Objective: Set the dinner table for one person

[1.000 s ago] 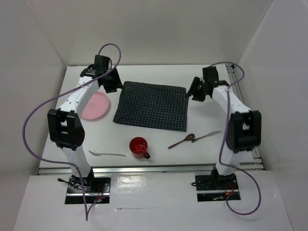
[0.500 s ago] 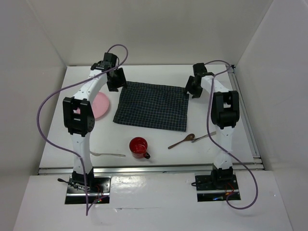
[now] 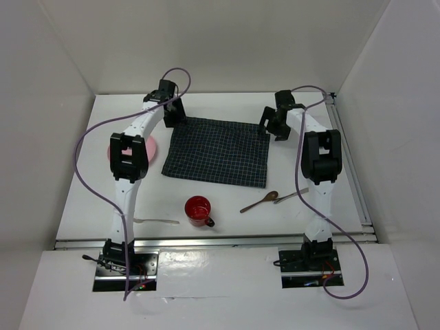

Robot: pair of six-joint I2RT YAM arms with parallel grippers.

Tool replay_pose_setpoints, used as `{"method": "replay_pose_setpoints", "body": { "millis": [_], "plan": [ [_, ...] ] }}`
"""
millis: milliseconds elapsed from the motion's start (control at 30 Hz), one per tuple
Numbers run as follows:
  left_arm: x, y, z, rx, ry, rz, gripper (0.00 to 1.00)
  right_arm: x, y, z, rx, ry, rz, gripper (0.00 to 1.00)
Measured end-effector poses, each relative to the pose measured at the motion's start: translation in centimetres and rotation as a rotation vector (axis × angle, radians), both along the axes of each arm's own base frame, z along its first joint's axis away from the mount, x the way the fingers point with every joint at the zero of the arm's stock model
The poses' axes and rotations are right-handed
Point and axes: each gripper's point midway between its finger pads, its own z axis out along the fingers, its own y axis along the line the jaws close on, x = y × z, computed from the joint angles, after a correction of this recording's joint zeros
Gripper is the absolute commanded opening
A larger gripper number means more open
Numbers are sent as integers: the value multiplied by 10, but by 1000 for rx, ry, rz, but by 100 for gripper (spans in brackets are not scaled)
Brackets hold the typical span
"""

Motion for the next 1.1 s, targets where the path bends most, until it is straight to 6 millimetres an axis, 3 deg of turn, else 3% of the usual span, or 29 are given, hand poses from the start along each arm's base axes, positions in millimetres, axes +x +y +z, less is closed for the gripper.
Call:
{"method": "replay_pose_setpoints", "body": {
  "millis": [100, 133, 267, 400, 533, 700, 767, 933, 1000, 1033, 1100],
  "plan": [
    [12, -2, -3, -7, -30, 0, 55, 2, 1, 3, 3, -12, 3, 97],
    [16, -3, -3, -9, -40, 1, 54, 1, 1, 3, 2, -12, 4, 88],
    [27, -5, -7, -14, -70, 1, 55, -2, 1, 0, 0, -5, 6, 75],
    [32, -5, -13, -15, -80, 3, 57, -3, 1, -1, 3, 1, 6, 52],
    [36, -6, -24, -13, -79, 6, 55, -5, 2, -3, 10, 7, 7, 47],
    [40, -6, -21, -15, -94, 6, 44, -7, 4, -3, 20, 11, 12, 43],
    [40, -6, -22, -14, -93, 6, 32, -7, 4, -4, 20, 13, 12, 42],
    [41, -6, -23, -15, -98, 7, 24, -8, 4, -4, 19, 14, 11, 40],
    [40, -5, -27, -11, -95, 8, 24, -8, 4, -4, 19, 15, 11, 49],
    [40, -5, -28, -10, -96, 9, 14, -8, 4, -4, 23, 15, 9, 59],
    [38, -4, -26, -7, -94, 9, 3, -8, 4, -1, 20, 10, 10, 61]
  ]
}}
